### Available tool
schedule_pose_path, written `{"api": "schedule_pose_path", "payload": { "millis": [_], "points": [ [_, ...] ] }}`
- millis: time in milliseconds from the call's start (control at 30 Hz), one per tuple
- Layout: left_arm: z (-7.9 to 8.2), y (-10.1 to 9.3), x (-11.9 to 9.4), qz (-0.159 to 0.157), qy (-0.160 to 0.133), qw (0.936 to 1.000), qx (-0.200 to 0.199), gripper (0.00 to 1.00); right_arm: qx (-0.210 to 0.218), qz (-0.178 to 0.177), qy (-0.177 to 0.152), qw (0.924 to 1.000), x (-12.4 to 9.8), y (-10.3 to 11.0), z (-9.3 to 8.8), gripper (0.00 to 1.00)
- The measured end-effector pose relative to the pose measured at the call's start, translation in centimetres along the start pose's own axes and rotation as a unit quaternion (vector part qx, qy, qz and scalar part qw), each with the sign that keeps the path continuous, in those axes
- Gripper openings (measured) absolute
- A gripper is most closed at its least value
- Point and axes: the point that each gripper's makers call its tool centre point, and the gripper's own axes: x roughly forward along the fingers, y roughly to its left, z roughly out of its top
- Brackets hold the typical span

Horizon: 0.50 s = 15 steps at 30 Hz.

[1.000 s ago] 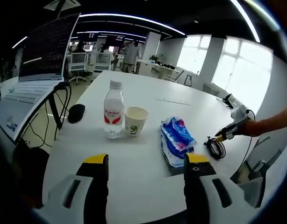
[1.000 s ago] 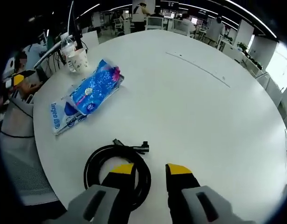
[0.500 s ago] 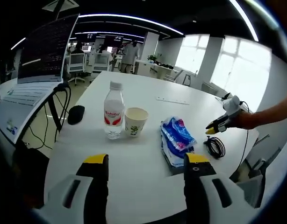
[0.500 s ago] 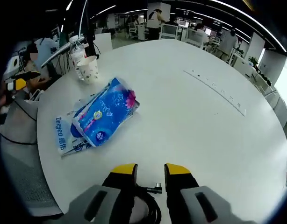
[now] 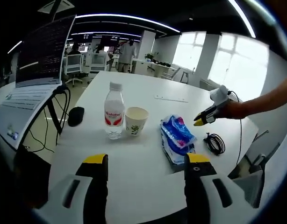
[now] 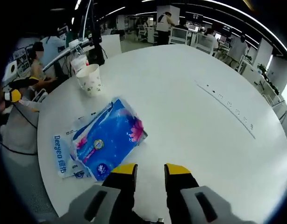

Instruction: Arrange the tabletop items into an orderly group along one side of the table until the central work area is clear of visible clutter.

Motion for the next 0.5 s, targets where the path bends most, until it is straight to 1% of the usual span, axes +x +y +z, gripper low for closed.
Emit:
{"api": "schedule_pose_path", "payload": {
  "millis": [133,233,333,433,500],
  "points": [
    [-0.1,0.2,-0.2,0.002,0.001,1.0000,-0.002,0.67,-0.020,0.011,-0.002,0.9997,0.8,0.3,1.5,0.23],
    [-0.2,0.3,-0.3,0.004,0.001,1.0000,-0.002,0.67,-0.035,0.023,-0.007,0.9991,1.4,1.0,2.9,0.23],
    [-0.2,0.5,-0.4,0.005,0.000,1.0000,-0.004,0.67,-0.058,0.032,-0.002,0.9978,2.1,1.6,4.0,0.23],
    [-0.3,0.7,-0.4,0.008,-0.001,0.9999,-0.006,0.67,-0.069,0.034,0.003,0.9970,2.5,1.6,4.2,0.22],
    [-0.3,0.7,-0.5,0.009,-0.001,0.9999,-0.006,0.67,-0.081,0.038,0.007,0.9960,2.9,2.0,4.7,0.22]
  ]
}}
